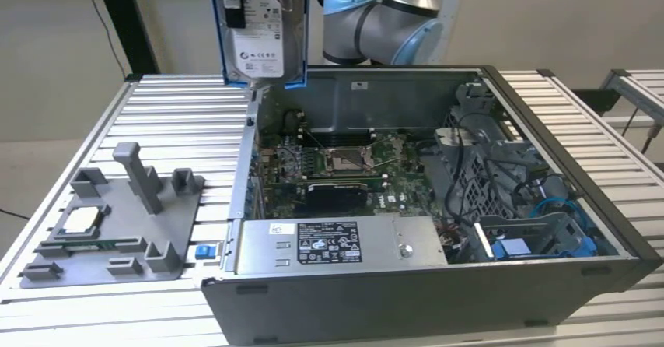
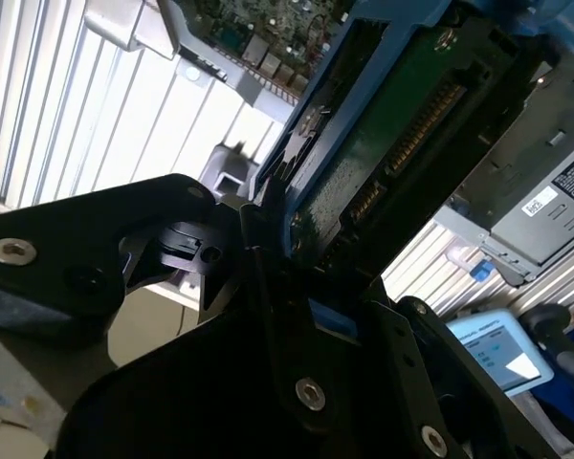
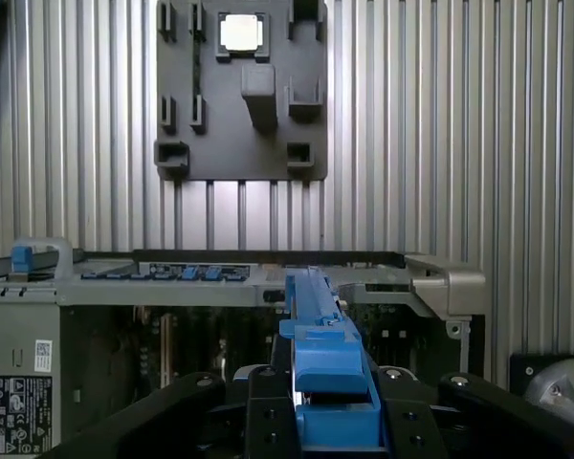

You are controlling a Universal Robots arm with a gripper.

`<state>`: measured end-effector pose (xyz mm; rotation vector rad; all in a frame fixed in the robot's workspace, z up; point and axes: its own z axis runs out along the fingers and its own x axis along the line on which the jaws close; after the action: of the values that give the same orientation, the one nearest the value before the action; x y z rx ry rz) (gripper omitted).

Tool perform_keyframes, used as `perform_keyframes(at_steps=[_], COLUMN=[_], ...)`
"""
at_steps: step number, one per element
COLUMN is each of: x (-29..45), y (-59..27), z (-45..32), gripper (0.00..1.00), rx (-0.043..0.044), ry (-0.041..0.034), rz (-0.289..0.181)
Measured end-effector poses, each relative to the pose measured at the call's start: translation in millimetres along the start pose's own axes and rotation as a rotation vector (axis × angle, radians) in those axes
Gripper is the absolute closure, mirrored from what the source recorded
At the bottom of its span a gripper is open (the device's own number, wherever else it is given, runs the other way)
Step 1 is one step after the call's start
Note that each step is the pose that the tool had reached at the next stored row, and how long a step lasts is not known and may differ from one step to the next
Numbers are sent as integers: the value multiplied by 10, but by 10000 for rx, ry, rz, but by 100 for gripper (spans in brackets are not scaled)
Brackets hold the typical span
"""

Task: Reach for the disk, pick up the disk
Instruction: 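Pick up the disk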

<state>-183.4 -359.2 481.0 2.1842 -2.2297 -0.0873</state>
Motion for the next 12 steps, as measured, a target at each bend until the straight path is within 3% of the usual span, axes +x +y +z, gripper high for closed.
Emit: perform_keyframes(at_steps=[12], x=[13], y=[-313], z=[-17], gripper=[100], rx=[-1], ry=[0], rz=[19])
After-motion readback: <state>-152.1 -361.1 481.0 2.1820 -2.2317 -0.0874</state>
